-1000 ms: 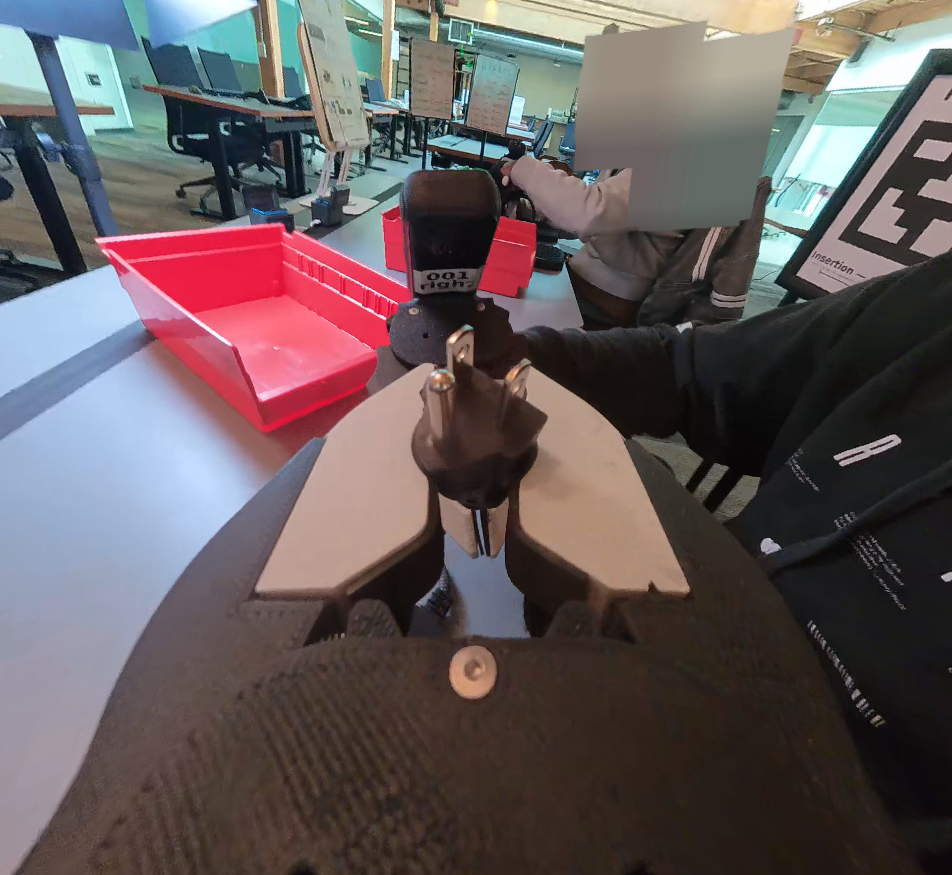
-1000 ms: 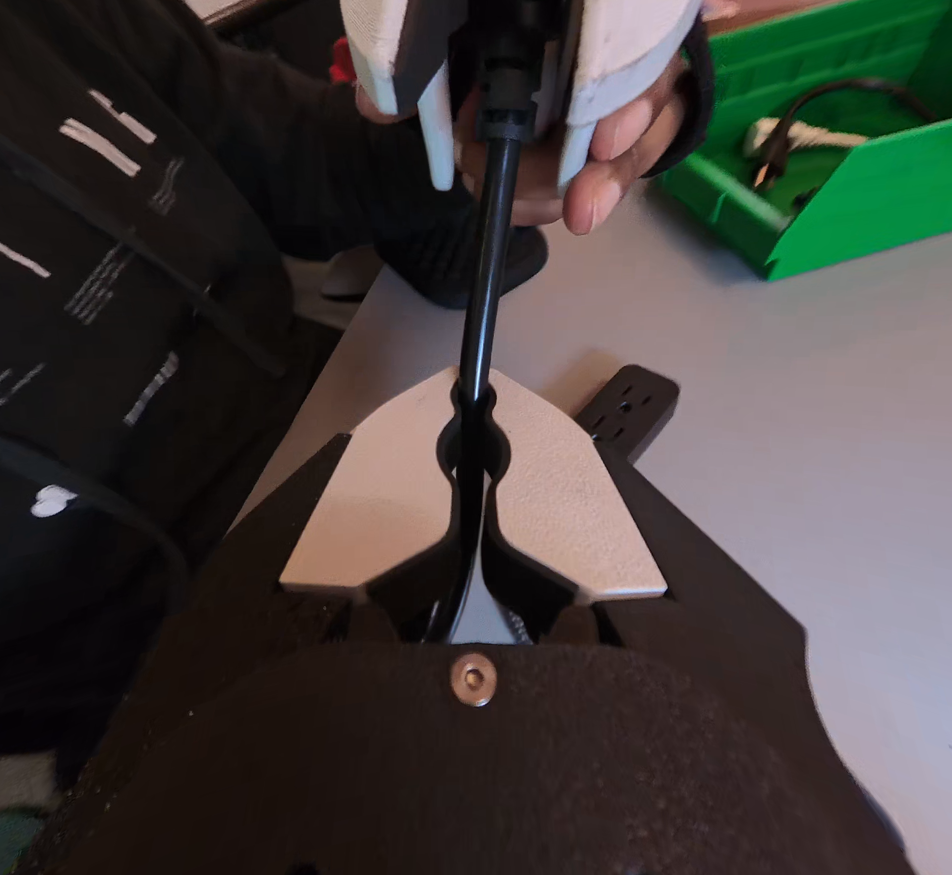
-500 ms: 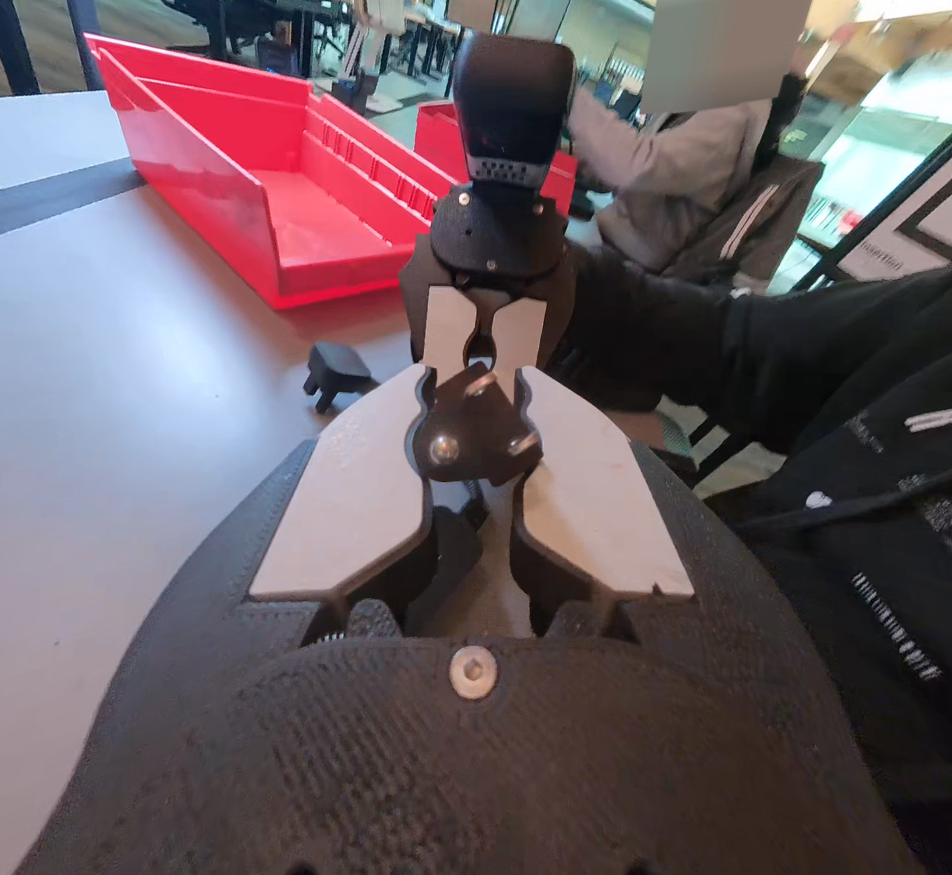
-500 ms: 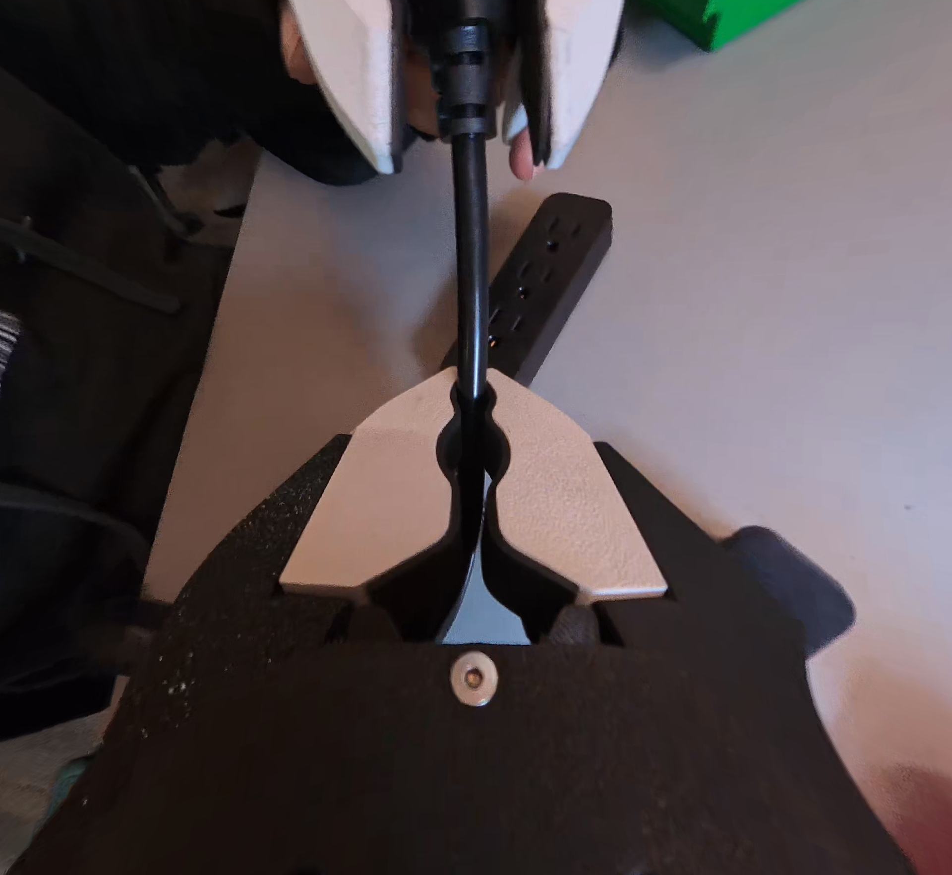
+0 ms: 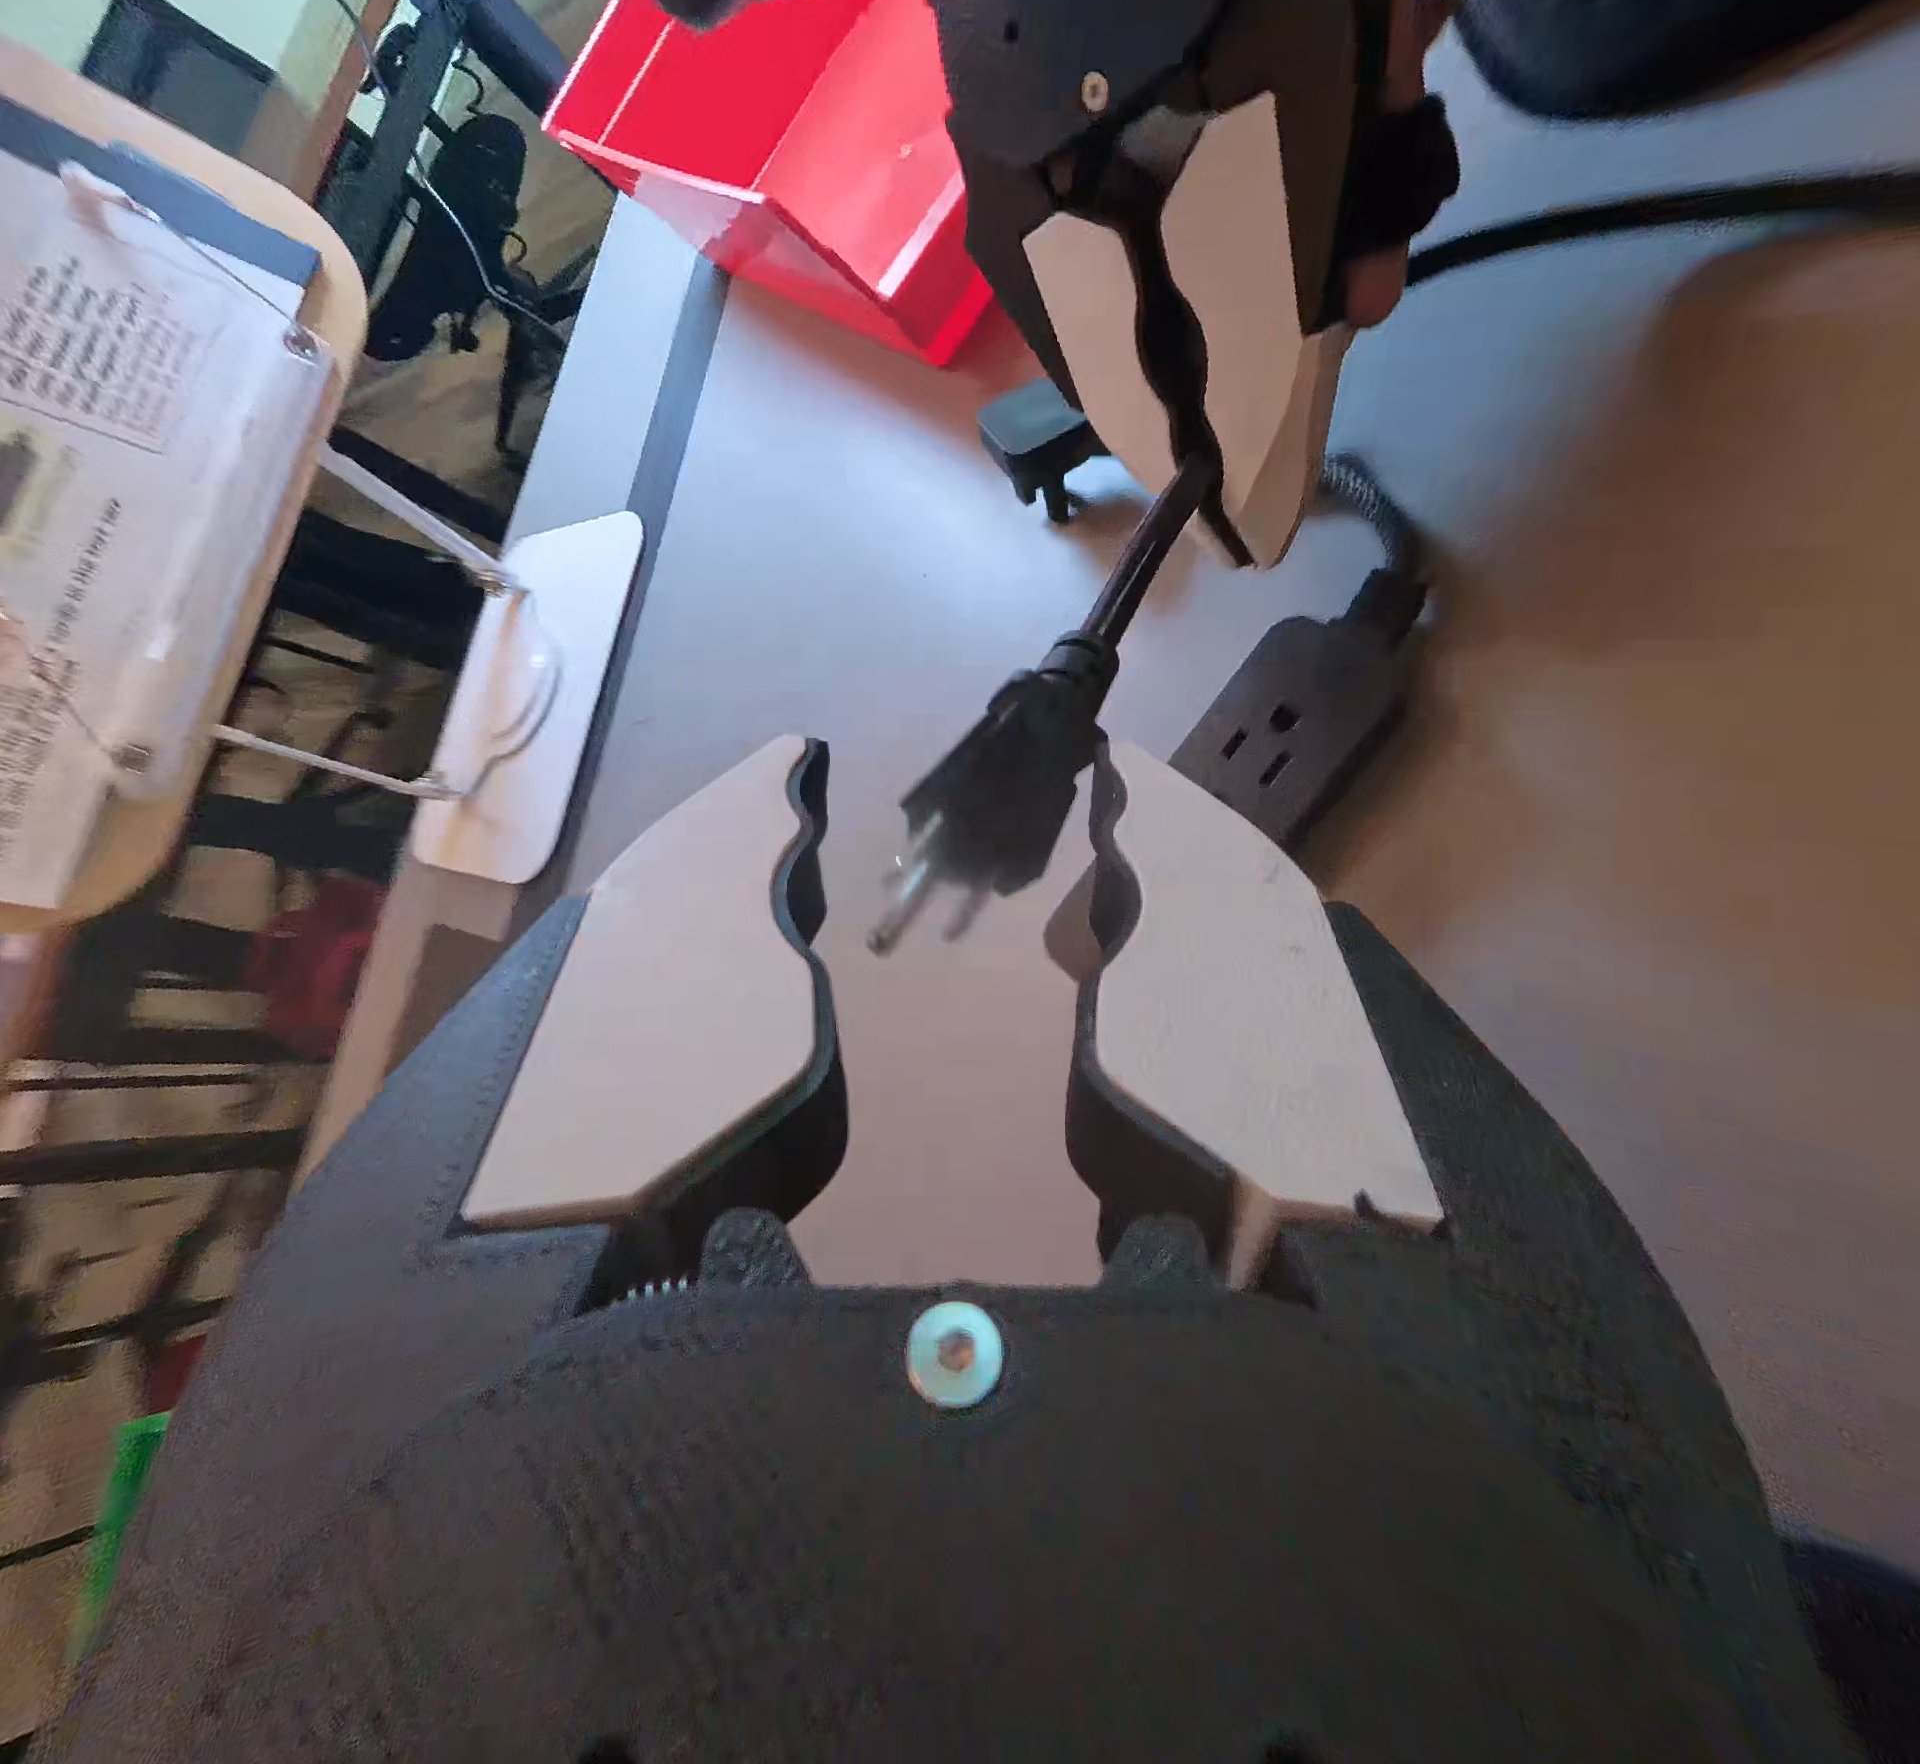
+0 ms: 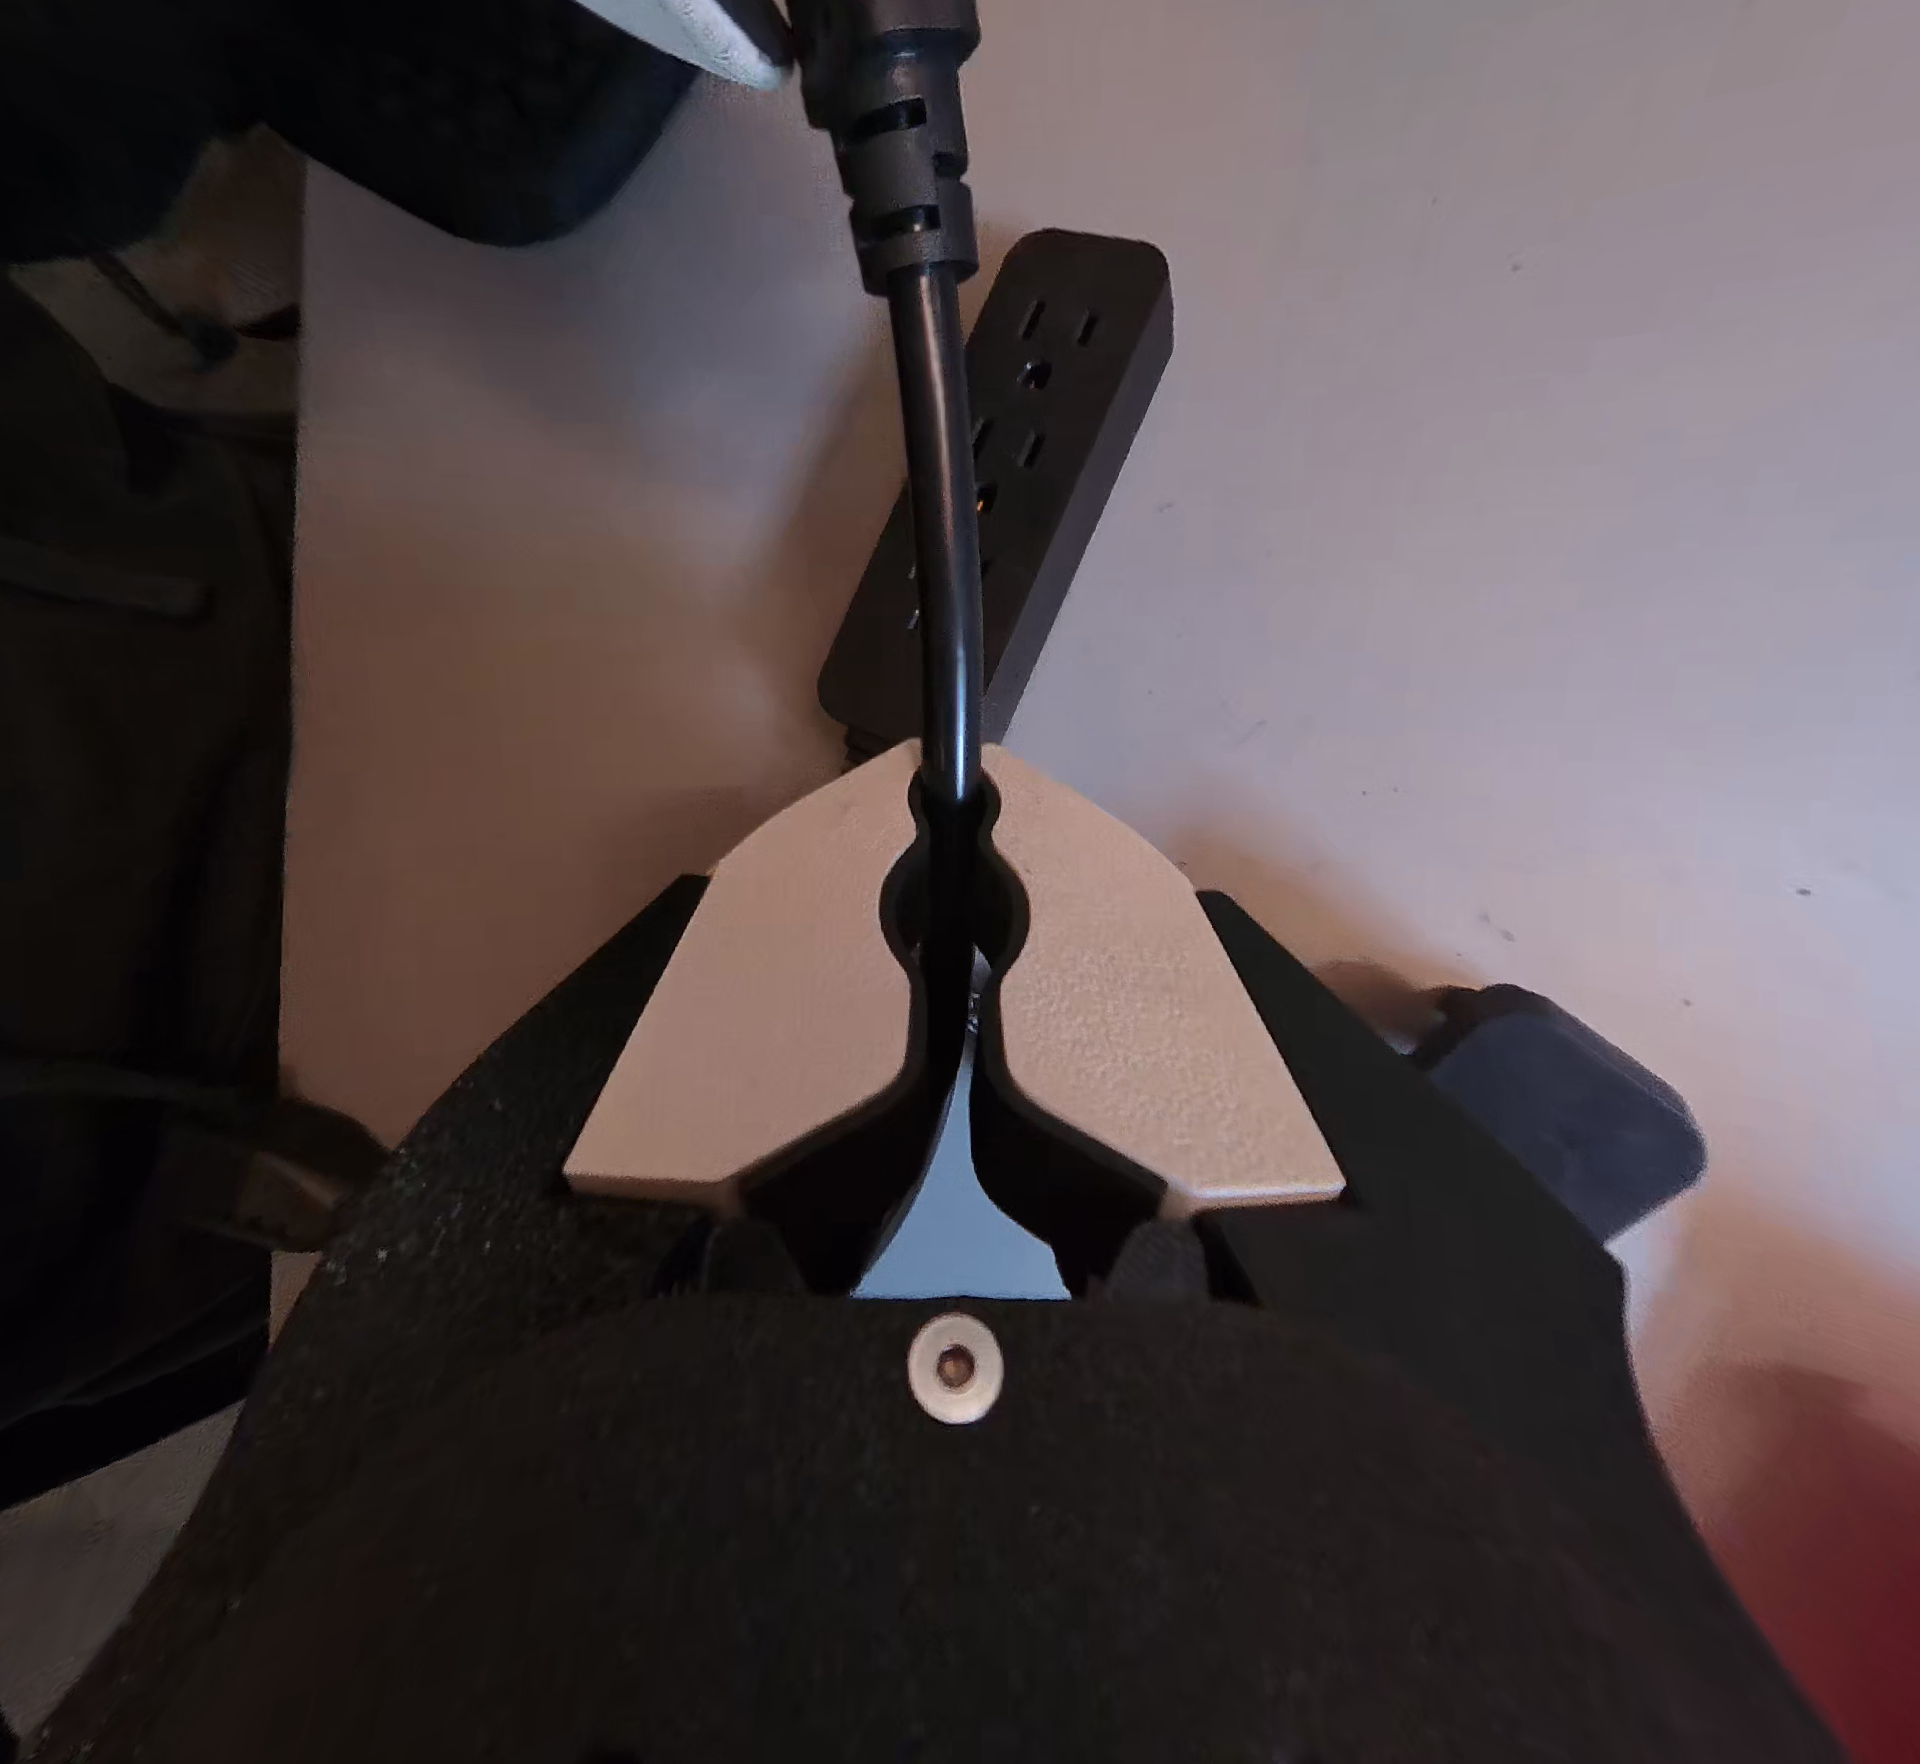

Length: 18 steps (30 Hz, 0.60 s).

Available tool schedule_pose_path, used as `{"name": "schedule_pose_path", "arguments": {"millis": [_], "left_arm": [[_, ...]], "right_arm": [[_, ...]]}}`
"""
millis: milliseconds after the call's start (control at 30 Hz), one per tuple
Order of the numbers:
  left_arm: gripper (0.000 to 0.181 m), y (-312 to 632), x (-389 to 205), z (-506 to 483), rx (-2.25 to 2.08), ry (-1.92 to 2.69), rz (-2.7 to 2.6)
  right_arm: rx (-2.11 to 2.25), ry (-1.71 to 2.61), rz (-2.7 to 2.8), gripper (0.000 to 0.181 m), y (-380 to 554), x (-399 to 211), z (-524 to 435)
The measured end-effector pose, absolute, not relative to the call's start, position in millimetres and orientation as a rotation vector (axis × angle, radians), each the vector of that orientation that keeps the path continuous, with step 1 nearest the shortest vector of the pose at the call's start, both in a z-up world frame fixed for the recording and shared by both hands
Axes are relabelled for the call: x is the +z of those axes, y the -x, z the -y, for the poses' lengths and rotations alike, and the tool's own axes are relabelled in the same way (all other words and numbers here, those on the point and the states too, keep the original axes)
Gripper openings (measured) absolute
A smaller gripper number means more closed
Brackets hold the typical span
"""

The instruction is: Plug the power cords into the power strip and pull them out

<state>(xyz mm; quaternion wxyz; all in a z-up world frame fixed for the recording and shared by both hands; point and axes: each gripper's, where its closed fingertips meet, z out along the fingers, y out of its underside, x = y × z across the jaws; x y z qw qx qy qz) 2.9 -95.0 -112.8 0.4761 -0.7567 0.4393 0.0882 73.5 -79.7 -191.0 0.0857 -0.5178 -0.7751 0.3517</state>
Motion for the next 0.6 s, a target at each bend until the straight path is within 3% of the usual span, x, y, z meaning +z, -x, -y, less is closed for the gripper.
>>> {"name": "schedule_pose_path", "arguments": {"millis": [233,367,600], "left_arm": [[0.045,2.3,-144.1,97.6,0.553,1.9,-1.34],[0.03,6.5,-157.6,90.0,0.703,1.869,-1.41],[0.029,-5.1,-151.2,91.7,0.465,1.846,-1.319]], "right_arm": [[0.969,1.605,2.363,0.002,-76.6,-203.7,81.6],[0.998,1.625,2.36,0.002,-79.1,-203.0,81.5],[1.323,1.487,2.286,0.004,-84.0,-178.8,85.8]]}}
